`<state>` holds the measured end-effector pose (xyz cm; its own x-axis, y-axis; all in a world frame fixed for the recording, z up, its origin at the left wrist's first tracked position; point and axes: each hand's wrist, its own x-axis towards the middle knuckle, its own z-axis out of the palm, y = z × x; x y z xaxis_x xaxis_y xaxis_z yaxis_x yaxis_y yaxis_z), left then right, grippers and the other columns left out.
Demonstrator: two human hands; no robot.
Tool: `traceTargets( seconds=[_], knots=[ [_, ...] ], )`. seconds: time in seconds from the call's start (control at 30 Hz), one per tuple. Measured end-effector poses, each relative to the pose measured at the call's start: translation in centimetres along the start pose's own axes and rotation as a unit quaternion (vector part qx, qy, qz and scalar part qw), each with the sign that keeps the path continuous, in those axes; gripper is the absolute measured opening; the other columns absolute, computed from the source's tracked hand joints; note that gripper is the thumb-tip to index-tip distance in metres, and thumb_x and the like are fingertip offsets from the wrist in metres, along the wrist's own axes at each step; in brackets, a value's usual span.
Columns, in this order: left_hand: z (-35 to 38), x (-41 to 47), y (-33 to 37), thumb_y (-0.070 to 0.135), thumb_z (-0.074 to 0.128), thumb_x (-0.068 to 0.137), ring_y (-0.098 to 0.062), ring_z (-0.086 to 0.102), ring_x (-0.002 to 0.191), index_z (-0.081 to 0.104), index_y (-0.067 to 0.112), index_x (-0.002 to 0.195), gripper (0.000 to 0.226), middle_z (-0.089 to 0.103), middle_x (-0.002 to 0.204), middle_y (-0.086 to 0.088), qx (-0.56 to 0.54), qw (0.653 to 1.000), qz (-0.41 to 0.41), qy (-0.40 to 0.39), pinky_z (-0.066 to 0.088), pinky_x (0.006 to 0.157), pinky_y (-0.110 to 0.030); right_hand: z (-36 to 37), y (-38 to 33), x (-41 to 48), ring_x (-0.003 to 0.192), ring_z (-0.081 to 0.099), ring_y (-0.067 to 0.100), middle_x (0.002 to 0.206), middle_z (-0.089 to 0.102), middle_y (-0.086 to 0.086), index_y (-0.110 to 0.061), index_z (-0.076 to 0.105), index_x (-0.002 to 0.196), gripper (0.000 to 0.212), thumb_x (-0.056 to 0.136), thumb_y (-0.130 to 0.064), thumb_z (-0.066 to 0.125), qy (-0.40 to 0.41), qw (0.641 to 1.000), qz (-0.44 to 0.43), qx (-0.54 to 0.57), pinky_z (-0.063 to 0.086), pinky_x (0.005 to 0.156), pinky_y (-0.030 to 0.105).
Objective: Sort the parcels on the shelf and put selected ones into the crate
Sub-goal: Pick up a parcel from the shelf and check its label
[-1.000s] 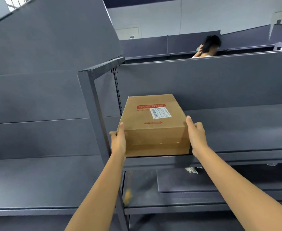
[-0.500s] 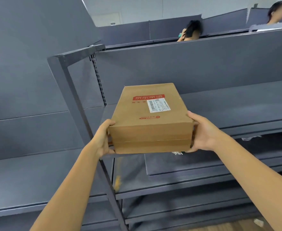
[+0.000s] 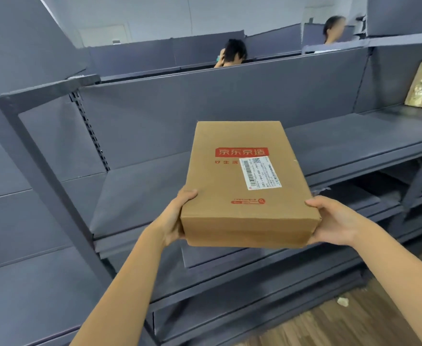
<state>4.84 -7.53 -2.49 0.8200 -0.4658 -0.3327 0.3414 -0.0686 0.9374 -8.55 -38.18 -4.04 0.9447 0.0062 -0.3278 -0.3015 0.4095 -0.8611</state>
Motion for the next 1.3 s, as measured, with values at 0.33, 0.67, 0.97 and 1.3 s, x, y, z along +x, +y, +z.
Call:
traceTargets(
  seconds=[0.33, 0.67, 0.97, 1.3],
  knots=[
    [9.4, 3.1, -4.0, 0.040, 0.071, 0.058, -0.016, 0.059, 0.115, 0.037, 0.048, 0.136, 0.086, 0.057, 0.130, 0.012, 0.057, 0.979, 0.058, -0.186, 0.053, 0.082, -0.035, -6.8, 4.7, -5.9, 0.072, 0.074, 0.019, 0.088, 0.076, 0.004, -0.021, 0.065, 0.104, 0.038, 0.078, -0.049, 0.062, 0.195, 0.969, -0.096, 0.117, 0.050, 0.070, 0.038],
    [19.2, 6.7, -10.0, 0.042, 0.073, 0.066, -0.017, 0.060, 0.114, 0.044, 0.037, 0.134, 0.074, 0.061, 0.128, 0.004, 0.058, 0.953, -0.006, -0.296, 0.052, 0.080, -0.032, -14.8, 12.6, -13.9, 0.076, 0.073, 0.022, 0.094, 0.075, 0.010, -0.011, 0.063, 0.113, 0.115, 0.007, -0.041, 0.094, 0.310, 0.927, -0.107, 0.183, 0.060, 0.063, 0.035],
    [27.9, 10.3, -18.0, 0.074, 0.064, 0.065, -0.033, 0.059, 0.117, 0.049, 0.018, 0.133, 0.090, 0.057, 0.132, -0.015, 0.128, 0.937, -0.114, -0.303, 0.048, 0.098, -0.048, -18.2, 19.0, -19.7, 0.083, 0.073, 0.024, 0.103, 0.073, 0.014, -0.007, 0.058, 0.123, 0.118, 0.015, -0.036, 0.096, 0.381, 0.885, -0.096, 0.248, 0.060, 0.069, 0.034],
    [34.1, 12.6, -23.7, 0.064, 0.060, 0.074, -0.034, 0.056, 0.119, 0.043, 0.019, 0.133, 0.076, 0.052, 0.135, -0.019, 0.143, 0.910, -0.200, -0.333, 0.049, 0.096, -0.048, -22.2, 23.9, -21.7, 0.084, 0.072, 0.026, 0.115, 0.066, 0.022, 0.000, 0.046, 0.134, 0.131, 0.016, -0.028, 0.097, 0.425, 0.840, -0.084, 0.327, 0.060, 0.066, 0.036]
  ],
)
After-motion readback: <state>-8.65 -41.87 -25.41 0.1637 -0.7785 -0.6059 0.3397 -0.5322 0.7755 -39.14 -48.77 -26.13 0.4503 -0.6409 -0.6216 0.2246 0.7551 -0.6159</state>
